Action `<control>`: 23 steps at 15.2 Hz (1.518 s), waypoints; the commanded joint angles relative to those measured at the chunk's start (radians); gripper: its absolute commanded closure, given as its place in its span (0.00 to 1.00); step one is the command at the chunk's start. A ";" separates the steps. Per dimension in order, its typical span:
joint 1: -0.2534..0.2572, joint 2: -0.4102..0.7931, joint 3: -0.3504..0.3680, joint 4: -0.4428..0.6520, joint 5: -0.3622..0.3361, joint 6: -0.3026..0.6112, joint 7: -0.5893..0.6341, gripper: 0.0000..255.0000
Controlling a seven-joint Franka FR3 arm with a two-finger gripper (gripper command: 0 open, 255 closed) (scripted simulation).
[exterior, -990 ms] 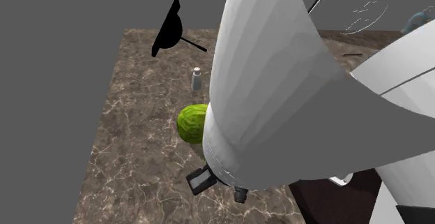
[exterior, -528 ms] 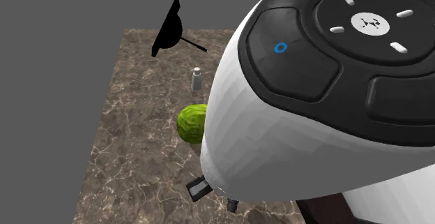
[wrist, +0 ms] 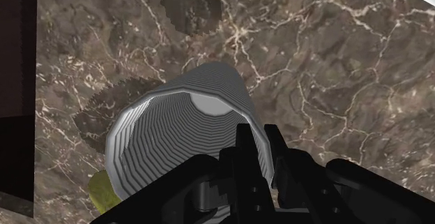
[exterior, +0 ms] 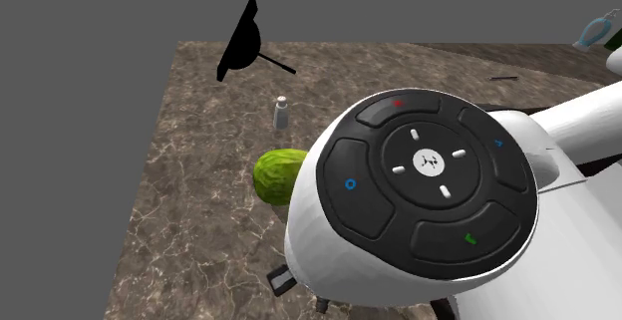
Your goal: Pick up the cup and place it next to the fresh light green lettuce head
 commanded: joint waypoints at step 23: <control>0.014 0.002 -0.011 0.047 -0.008 -0.050 0.017 0.00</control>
